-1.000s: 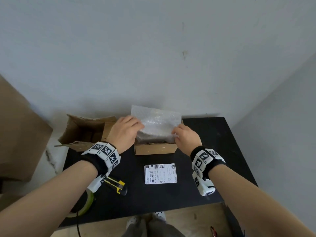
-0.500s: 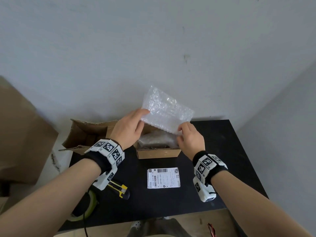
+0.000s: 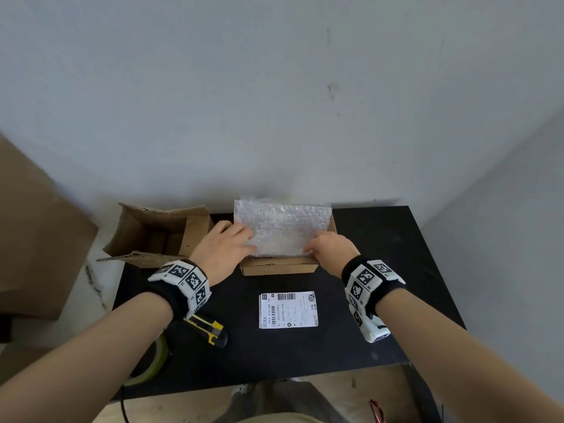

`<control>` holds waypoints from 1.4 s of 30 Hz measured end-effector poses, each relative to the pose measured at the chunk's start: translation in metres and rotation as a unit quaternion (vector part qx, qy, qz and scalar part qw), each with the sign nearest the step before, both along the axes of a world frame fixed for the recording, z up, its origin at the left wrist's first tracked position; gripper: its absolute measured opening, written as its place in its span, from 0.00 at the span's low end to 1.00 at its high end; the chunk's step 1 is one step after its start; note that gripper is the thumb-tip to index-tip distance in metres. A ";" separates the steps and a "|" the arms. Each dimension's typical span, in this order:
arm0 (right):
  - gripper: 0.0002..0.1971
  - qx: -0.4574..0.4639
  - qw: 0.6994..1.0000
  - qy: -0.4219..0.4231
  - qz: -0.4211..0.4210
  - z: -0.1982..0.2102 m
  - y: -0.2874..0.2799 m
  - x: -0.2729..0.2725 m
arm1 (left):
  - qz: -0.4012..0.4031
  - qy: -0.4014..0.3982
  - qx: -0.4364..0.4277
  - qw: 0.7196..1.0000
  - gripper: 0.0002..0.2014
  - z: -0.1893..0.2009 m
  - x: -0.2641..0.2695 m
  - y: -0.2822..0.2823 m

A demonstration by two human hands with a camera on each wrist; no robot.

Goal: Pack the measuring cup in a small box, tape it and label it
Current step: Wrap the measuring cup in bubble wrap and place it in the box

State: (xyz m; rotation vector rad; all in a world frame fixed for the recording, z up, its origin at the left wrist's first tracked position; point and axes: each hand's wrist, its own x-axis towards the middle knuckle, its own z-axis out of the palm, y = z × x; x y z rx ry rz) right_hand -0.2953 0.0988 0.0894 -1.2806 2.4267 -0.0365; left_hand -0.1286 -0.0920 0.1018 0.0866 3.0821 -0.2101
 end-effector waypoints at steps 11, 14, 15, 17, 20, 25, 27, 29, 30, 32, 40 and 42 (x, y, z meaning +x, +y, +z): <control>0.20 0.074 0.996 -0.044 0.001 -0.004 -0.010 -0.003 | 0.041 -0.188 0.078 0.978 0.15 -0.005 -0.023 0.004; 0.17 0.110 0.993 -0.047 0.016 0.000 -0.009 0.003 | 0.080 -0.217 0.124 0.965 0.21 -0.004 -0.022 0.009; 0.17 0.117 0.992 -0.049 0.018 0.001 -0.010 0.004 | 0.095 -0.233 0.129 0.959 0.26 -0.005 -0.022 0.012; 0.16 0.105 0.993 -0.059 0.005 0.003 -0.011 0.006 | 0.106 -0.233 0.128 0.958 0.29 -0.009 -0.024 0.016; 0.13 0.030 0.999 -0.032 -0.023 0.003 -0.010 0.009 | 0.092 -0.172 0.104 0.975 0.28 -0.013 -0.026 0.019; 0.20 -0.226 0.967 0.120 0.003 -0.003 -0.009 0.014 | 0.121 -0.058 0.118 0.984 0.11 -0.009 -0.029 0.026; 0.27 -0.257 0.949 0.185 -0.003 -0.001 -0.013 0.010 | 0.135 0.018 0.119 0.984 0.22 -0.008 -0.032 0.026; 0.32 -0.241 0.950 0.199 0.008 0.000 -0.018 0.004 | 0.153 0.082 0.093 0.980 0.33 -0.010 -0.038 0.020; 0.33 -0.236 0.951 0.198 0.010 0.000 -0.019 0.001 | 0.165 0.085 0.083 0.979 0.37 -0.010 -0.040 0.016; 0.32 -0.231 0.953 0.197 0.006 -0.001 -0.020 -0.004 | 0.181 0.079 0.071 0.978 0.37 -0.008 -0.043 0.008; 0.16 -0.235 0.962 0.129 0.056 -0.002 -0.007 -0.001 | 0.081 0.088 0.032 0.992 0.11 -0.001 -0.033 -0.001; 0.17 -0.217 0.965 0.123 0.085 -0.003 -0.001 0.000 | 0.024 0.101 -0.005 0.995 0.13 -0.002 -0.030 0.001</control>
